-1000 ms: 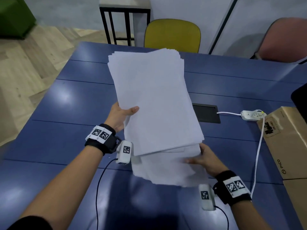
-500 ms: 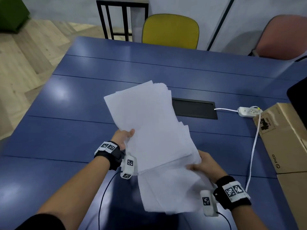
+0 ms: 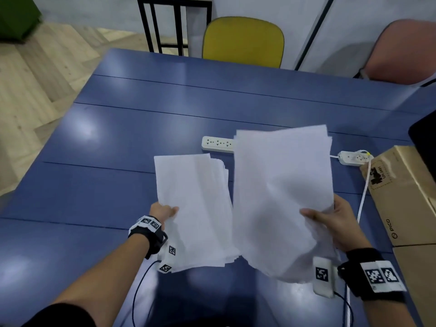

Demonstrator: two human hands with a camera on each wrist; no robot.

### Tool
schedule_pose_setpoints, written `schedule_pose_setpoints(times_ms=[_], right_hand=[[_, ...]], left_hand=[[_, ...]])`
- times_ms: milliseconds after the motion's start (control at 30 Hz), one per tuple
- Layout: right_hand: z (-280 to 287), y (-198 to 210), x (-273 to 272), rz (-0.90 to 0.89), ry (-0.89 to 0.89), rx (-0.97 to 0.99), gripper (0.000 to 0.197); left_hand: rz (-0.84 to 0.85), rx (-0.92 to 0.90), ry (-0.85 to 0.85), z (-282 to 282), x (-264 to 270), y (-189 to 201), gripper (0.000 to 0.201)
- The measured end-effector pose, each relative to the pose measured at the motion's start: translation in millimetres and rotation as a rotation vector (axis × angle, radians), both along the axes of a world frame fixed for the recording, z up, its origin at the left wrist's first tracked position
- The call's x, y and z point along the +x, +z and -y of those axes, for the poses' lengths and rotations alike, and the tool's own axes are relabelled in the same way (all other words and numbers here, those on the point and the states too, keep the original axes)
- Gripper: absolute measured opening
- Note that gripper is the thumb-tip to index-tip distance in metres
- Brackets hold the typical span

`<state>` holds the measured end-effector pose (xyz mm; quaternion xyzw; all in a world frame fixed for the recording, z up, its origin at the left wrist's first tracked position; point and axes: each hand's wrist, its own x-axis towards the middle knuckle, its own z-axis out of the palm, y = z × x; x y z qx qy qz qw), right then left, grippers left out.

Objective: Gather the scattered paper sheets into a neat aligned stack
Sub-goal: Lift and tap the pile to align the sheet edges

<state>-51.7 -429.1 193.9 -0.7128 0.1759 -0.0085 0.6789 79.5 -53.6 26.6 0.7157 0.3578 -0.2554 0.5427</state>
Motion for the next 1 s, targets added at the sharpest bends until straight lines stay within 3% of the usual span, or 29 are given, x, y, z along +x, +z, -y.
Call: schedule_pose_setpoints(times_ms=[100, 167, 233, 300, 367, 467, 567, 800, 900, 1000], right_hand=[[-11, 3, 13, 0.037, 0.05, 0.134, 0.04], [-20, -16, 26, 0.009, 0.083, 0.148, 0.044], [-29, -48, 37, -0.072, 0.114, 0.14, 0.052], [-40, -82, 44, -0.213, 0.136, 0.159, 0.069], [-50, -116, 48, -0.35, 0.143, 0.088, 0.085], [-62, -151, 53, -0.465, 0.212, -0.172, 0.074], [-73, -161, 60, -0.502, 0.175, -0.241, 0.06], [-97, -171, 65, -0.561, 0.334, -0.312, 0.061], [-82, -176, 61, -0.61, 0.208, -0.474, 0.06], [-71, -181, 50, -0.623, 0.106, -0.478, 0.065]], left_hand=[[-0.009, 0.022, -0.082, 14, -12, -2, 0.047], [0.008, 0.022, -0.17, 26, -19, -3, 0.039], [0.045, -0.036, -0.215, 34, -25, -2, 0.039], [0.054, -0.078, -0.242, 35, -27, -7, 0.048], [0.014, -0.143, -0.217, 35, -31, -10, 0.044], [-0.072, -0.27, -0.101, 29, -31, -24, 0.045], [-0.161, -0.403, -0.055, 22, -28, -26, 0.056], [0.128, -0.284, -0.144, 41, -40, -21, 0.058], [0.225, -0.287, -0.184, 39, -42, -18, 0.06], [0.255, -0.341, -0.229, 33, -43, -20, 0.062]])
